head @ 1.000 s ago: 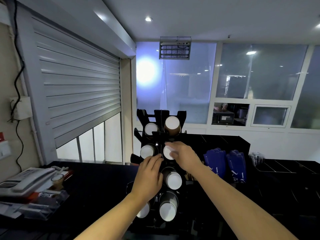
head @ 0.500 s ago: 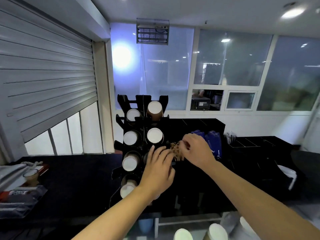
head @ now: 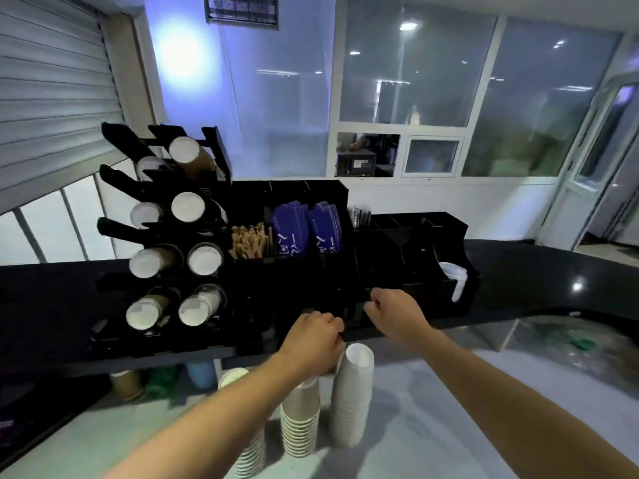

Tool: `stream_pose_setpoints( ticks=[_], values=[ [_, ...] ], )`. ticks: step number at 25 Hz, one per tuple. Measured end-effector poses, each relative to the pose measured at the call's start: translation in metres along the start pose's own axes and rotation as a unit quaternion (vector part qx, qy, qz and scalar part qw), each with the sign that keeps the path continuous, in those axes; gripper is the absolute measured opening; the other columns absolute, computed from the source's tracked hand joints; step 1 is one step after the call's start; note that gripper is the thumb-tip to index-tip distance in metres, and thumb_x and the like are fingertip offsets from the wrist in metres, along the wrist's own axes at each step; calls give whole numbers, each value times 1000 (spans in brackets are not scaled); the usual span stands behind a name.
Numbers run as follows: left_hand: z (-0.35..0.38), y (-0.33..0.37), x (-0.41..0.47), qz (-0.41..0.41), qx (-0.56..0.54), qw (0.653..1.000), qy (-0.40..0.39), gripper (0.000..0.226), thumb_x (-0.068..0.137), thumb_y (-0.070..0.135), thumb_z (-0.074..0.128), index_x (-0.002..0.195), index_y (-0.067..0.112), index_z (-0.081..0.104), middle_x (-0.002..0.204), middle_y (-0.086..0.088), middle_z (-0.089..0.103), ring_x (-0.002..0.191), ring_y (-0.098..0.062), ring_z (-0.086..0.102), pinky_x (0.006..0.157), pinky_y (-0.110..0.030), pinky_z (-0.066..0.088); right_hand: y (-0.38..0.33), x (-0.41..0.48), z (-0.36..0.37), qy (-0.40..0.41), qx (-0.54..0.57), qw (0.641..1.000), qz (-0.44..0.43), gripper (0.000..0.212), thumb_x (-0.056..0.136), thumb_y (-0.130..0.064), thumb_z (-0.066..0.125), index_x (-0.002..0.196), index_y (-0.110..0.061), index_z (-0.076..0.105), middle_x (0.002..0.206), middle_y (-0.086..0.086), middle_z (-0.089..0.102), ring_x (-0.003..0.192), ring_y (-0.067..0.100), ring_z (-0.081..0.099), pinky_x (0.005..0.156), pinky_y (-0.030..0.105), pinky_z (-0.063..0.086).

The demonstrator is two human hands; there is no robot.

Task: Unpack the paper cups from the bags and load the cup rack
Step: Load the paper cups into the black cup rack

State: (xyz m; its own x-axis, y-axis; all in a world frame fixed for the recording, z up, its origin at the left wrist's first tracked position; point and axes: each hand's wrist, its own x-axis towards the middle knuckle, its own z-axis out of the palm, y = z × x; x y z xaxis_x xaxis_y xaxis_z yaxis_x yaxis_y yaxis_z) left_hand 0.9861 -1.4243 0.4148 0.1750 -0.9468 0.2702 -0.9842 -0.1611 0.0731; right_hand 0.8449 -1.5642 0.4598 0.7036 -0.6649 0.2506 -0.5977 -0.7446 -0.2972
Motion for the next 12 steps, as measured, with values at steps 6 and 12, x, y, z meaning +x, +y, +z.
stream_pose_setpoints(
  ticks=[6,12],
  values=[
    [46,28,-39,-114,39,987,-107,42,96,30,44,136,20,50,136,-5,48,127,-28,41,106,-42,35,43,-40,83,-225,103,968,-31,75,89,-53,66,151,-33,27,145,0,38,130,23,42,105,39,42],
    [59,32,-69,-169,7,982,-78,52,97,26,42,149,22,37,156,-6,34,145,-27,25,121,-44,22,43,-67,128,-153,303,934,113,96,71,-30,87,144,-26,26,134,1,48,123,26,52,93,31,43]
  ],
)
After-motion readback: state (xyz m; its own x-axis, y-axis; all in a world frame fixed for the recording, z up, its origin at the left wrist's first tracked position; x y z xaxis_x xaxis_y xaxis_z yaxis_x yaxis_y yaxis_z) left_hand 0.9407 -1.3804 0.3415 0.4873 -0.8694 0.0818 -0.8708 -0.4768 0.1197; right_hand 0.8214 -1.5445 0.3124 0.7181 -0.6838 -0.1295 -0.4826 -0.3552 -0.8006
